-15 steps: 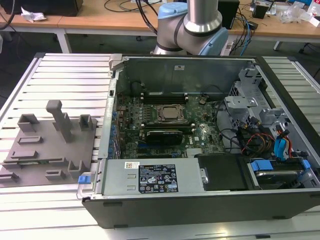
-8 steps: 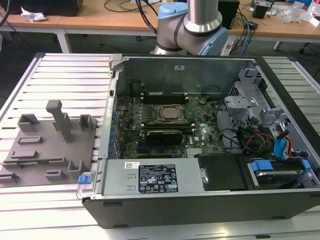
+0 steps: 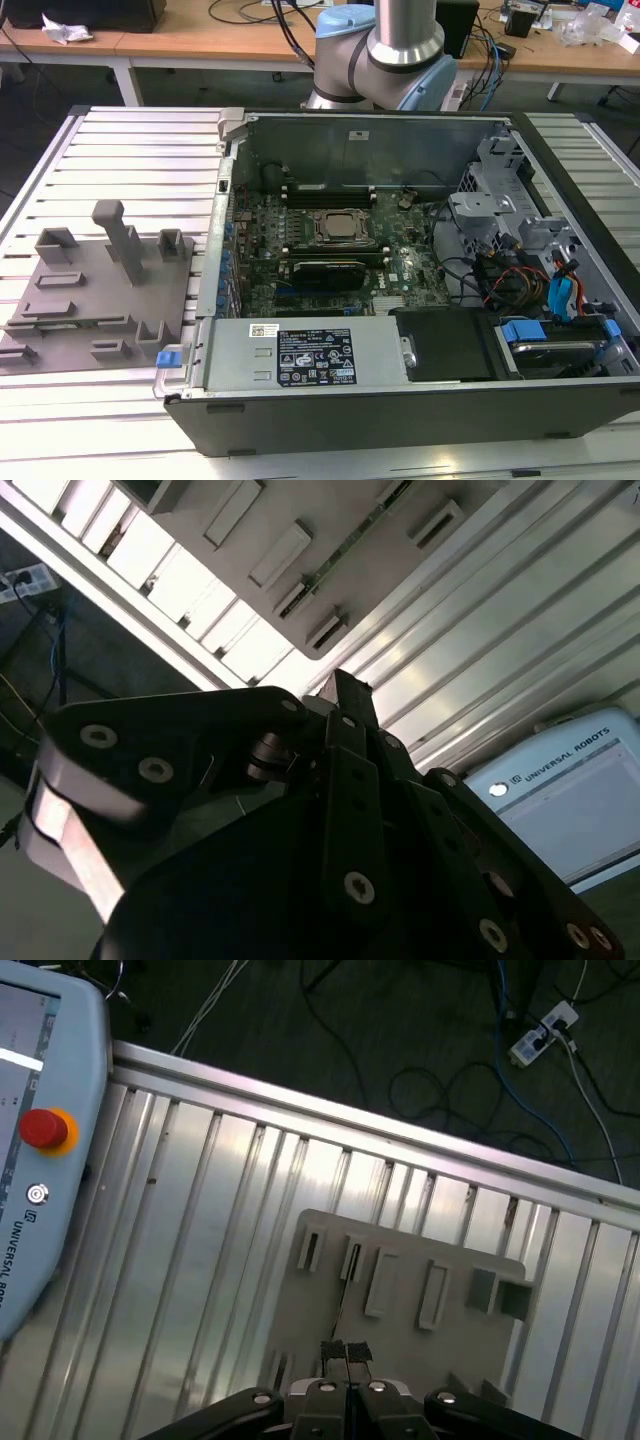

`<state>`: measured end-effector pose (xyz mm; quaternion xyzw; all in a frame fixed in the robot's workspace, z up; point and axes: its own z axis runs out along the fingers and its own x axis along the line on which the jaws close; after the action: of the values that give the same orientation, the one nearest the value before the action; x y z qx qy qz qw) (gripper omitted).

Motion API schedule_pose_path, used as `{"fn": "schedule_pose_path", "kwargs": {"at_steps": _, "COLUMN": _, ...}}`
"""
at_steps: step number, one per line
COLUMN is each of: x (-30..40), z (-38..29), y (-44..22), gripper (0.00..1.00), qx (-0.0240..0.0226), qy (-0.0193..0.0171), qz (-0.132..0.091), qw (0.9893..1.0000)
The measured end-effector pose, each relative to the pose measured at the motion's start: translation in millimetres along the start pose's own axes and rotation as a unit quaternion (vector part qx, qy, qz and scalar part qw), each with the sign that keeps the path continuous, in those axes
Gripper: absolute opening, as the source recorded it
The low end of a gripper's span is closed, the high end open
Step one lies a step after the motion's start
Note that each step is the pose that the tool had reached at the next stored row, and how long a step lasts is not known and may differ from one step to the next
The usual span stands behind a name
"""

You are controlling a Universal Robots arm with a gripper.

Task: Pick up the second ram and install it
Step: 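Pick up the second ram and move it above second insertion slot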

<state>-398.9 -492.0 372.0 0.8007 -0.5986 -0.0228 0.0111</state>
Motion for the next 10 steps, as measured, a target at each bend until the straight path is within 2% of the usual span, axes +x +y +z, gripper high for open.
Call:
{"fn": "schedule_pose_path", "kwargs": {"at_steps": 4, "x": 0.0, "z": 0.0, "y": 0.0, "gripper": 0.11, "qx": -0.0004, "qy": 0.0008, "qz": -0.017, "qw": 0.9998}}
{"fn": "schedule_pose_path", "kwargs": {"at_steps": 5, "x": 0.0, "z": 0.0, "y": 0.0, "gripper": 0.11, "qx": -0.0008, "qy": 0.0016, "qz": -0.035, "qw": 0.9994}}
{"fn": "schedule_pose_path", "kwargs": {"at_steps": 8, "x": 0.0, "z": 0.0, "y": 0.0, "gripper": 0.11, "qx": -0.0012, "qy": 0.0023, "qz": -0.052, "qw": 0.9987}}
{"fn": "schedule_pose_path", "kwargs": {"at_steps": 10, "x": 0.0, "z": 0.0, "y": 0.0, "gripper": 0.11, "qx": -0.0016, "qy": 0.0031, "qz": -0.071, "qw": 0.9975}}
